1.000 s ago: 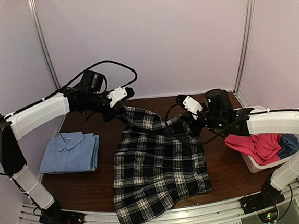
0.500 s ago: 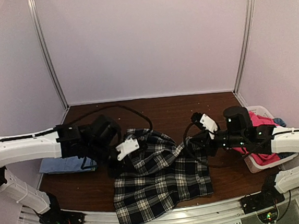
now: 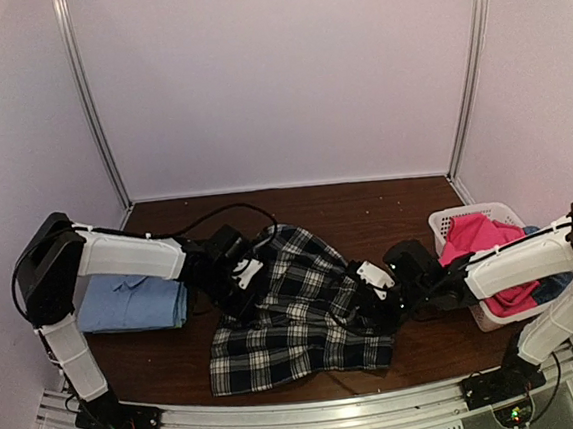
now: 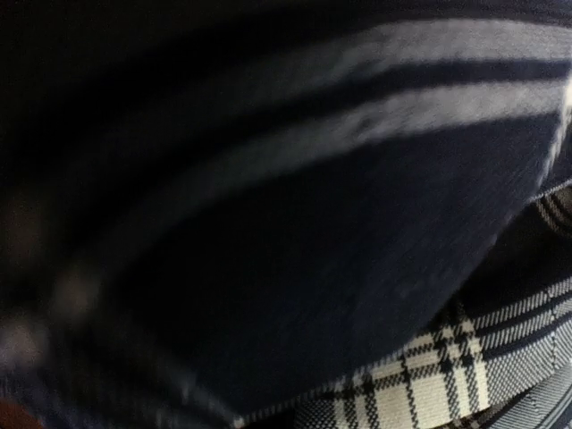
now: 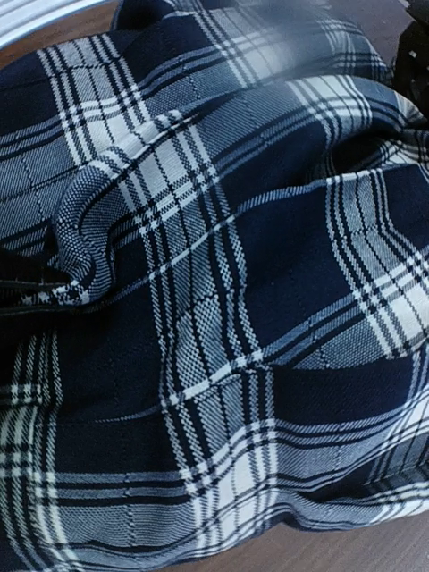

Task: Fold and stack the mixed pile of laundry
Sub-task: Fold the flattened skirt at the center of the board.

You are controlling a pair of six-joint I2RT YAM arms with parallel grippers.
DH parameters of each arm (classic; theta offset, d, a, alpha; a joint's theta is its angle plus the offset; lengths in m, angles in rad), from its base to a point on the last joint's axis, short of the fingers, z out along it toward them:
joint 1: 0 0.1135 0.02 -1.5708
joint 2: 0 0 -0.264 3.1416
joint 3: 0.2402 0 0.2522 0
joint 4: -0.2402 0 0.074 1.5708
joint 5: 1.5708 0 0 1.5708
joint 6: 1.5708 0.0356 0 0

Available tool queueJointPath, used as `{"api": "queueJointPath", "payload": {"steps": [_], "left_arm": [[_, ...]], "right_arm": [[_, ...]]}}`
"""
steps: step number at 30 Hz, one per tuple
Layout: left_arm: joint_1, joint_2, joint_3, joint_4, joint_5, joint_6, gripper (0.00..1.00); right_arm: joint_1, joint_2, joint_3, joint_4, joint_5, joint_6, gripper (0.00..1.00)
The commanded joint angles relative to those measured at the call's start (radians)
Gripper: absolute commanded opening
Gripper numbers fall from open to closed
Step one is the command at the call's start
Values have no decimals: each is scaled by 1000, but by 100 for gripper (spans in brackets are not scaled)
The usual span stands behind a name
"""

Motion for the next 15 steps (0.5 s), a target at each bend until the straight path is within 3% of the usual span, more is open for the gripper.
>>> {"api": "queueJointPath", "payload": {"steps": [1, 5, 10, 12, 15], "left_arm": [[166, 100, 201, 47, -100, 68, 0], [207, 132, 392, 4, -149, 204, 0], [210, 88, 585, -82, -232, 373, 0], [211, 40, 602, -114, -262, 417, 0], [212, -69, 509, -118, -286, 489, 0]], "right_arm": [[-101, 105, 159, 63, 47, -43, 0], [-163, 161, 334, -9, 45, -125, 0], [-173, 105, 462, -85, 24, -172, 0], [-167, 45, 453, -88, -12, -181, 0], [-151, -41, 373, -35, -46, -187, 0]]}}
